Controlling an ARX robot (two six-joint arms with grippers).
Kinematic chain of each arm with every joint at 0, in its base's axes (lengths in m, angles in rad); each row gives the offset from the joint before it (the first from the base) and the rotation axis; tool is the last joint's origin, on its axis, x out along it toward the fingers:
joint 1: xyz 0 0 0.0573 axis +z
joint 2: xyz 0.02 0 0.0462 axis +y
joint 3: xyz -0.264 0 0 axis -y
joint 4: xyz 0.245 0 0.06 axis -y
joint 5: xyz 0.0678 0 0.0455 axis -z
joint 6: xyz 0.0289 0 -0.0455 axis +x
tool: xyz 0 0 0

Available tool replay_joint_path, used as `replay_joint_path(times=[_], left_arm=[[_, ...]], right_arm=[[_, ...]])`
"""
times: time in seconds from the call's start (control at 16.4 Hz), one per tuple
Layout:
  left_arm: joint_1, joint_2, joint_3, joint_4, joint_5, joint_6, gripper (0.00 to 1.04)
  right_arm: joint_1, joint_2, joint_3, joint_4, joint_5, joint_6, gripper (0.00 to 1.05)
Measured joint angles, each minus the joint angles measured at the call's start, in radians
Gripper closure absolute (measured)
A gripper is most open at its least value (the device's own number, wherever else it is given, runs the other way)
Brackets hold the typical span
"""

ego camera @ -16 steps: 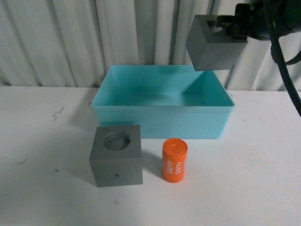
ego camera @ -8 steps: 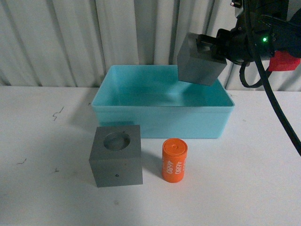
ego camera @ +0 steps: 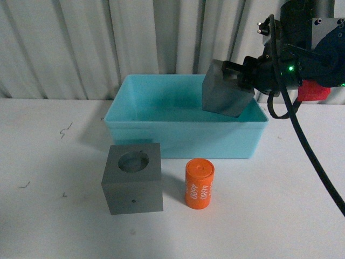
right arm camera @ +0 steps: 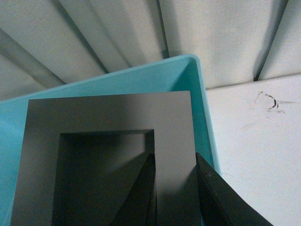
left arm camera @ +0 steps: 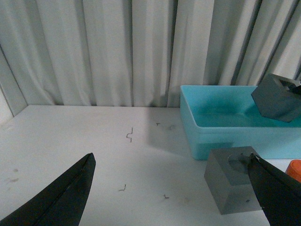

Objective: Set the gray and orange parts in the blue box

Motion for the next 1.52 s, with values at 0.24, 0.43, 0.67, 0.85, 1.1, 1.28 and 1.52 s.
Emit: replay_joint_path(times=[0.24, 0.43, 0.67, 0.85, 1.1, 1.28, 1.52], left_arm=[[0.000, 0.000, 0.000, 0.000, 0.000, 0.000, 0.07], [0.000, 0.000, 0.000, 0.000, 0.000, 0.000, 0.07], [0.000, 0.000, 0.000, 0.000, 0.000, 0.000, 0.07], [0.000, 0.000, 0.000, 0.000, 0.000, 0.000, 0.07], [-0.001, 0.000, 0.000, 0.000, 0.000, 0.000, 0.07], [-0.001, 0.000, 0.000, 0.000, 0.000, 0.000, 0.07], [0.000, 0.000, 0.000, 0.000, 0.000, 0.000, 0.07]], right_arm=[[0.008, 0.003, 0.038, -0.033, -0.018, -0.005, 0.75], [-0.010, -0.228, -0.240, 0.182, 0.034, -0.134, 0.07], [-0.093, -0.642, -0.628, 0.285, 0.032, -0.243, 0.06], [-0.241, -0.970, -1.073, 0.167, 0.029, -0.215, 0.06], [-0.282, -0.998, -1.271, 0.414, -0.021, -0.217, 0.14], [-0.280, -0.968, -1.343, 0.632, -0.065, -0.264, 0.26], [-0.261, -1.002, -1.440, 0.757, -0.072, -0.295, 0.41]])
